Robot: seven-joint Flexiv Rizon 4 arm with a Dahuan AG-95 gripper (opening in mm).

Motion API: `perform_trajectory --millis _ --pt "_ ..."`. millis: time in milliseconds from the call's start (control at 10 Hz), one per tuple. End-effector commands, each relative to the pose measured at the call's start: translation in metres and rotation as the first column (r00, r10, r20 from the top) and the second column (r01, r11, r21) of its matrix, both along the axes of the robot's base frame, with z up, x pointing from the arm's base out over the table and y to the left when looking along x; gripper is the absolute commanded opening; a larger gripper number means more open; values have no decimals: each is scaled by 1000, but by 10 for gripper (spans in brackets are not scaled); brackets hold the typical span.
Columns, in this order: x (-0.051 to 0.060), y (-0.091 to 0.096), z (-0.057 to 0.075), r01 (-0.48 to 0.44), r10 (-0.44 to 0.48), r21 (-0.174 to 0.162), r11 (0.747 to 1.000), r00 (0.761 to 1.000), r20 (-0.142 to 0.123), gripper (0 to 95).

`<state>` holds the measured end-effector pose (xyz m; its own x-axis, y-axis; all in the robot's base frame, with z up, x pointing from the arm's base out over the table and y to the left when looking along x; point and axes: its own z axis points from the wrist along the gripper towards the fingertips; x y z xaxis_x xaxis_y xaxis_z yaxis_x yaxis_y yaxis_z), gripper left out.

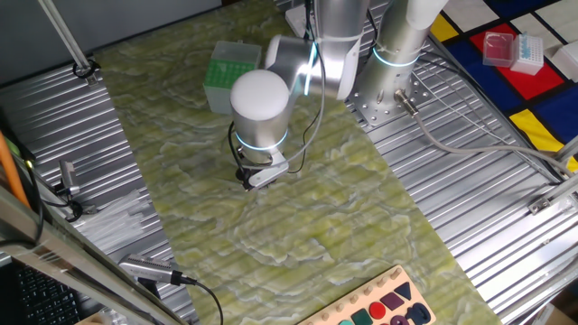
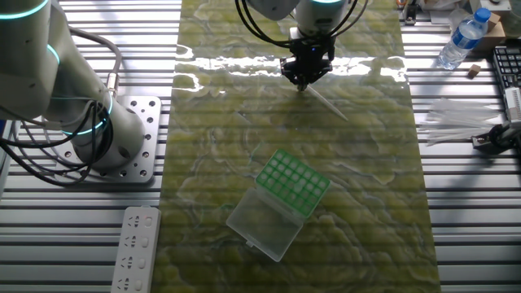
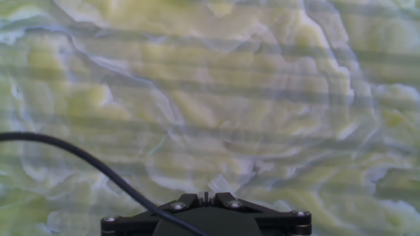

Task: Insert a large pipette tip into the holder for large pipette tips

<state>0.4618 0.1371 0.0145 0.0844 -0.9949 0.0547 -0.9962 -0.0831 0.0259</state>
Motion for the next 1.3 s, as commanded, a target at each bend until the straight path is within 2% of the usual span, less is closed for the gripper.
perform_trajectory --millis 100,600,1300 --pt "2 1 0 15 -15 7 1000 1000 5 0" --pt "9 6 -5 43 -43 19 999 999 15 0" --pt "32 15 -2 81 -81 29 996 997 12 0"
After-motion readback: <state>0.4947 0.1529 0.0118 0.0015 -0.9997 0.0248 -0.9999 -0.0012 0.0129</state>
